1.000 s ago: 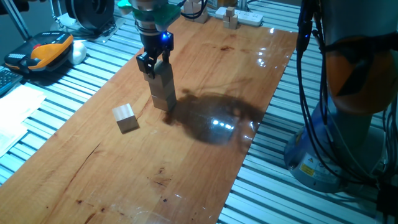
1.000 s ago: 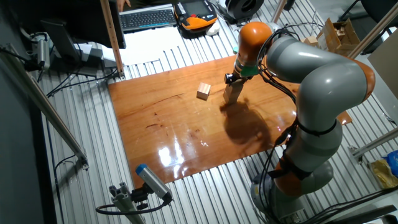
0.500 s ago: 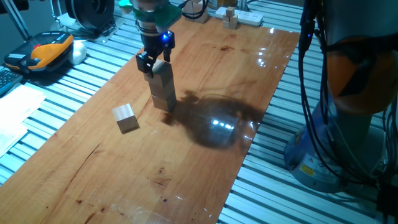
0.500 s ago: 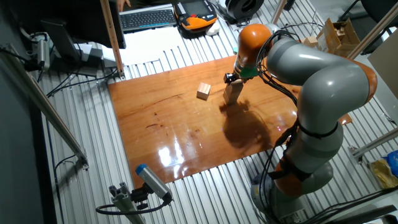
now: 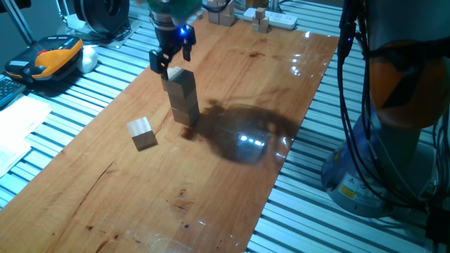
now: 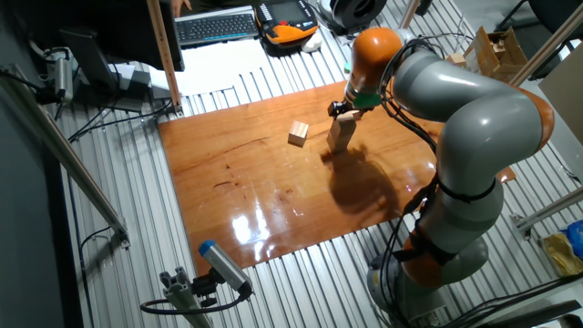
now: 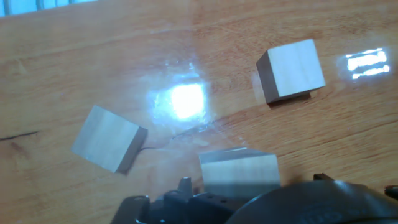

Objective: Stack the blocks in a vertical line of five

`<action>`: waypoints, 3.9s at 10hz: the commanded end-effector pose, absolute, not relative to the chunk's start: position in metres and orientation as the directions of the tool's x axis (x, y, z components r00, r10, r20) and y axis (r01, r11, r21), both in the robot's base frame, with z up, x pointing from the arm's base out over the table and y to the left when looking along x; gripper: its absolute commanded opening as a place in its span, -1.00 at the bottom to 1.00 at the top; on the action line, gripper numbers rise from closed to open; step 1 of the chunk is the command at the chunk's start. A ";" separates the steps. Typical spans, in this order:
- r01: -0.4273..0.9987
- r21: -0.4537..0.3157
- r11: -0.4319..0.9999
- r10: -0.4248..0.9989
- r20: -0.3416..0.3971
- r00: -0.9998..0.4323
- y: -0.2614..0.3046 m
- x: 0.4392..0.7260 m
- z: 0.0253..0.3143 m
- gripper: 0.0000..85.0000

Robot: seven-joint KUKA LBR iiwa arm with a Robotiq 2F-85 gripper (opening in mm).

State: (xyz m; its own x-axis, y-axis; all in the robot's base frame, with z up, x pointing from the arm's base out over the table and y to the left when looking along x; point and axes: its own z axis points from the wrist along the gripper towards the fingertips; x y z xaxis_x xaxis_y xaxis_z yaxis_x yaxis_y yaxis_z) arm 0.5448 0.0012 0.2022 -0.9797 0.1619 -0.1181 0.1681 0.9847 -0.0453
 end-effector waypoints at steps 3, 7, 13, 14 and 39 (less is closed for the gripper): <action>0.133 -0.033 0.991 0.129 -0.106 -0.986 0.010 0.550 0.216 1.00; 0.067 -0.029 0.997 0.065 -0.048 -0.997 0.025 0.557 0.229 0.60; 0.208 0.013 0.978 0.208 -0.013 -0.978 0.061 0.562 0.233 -1.00; 0.187 -0.026 0.982 0.187 -0.002 -0.982 0.068 0.563 0.237 -1.00; 0.499 0.018 0.867 0.499 -0.032 -0.866 0.126 0.591 0.163 -1.00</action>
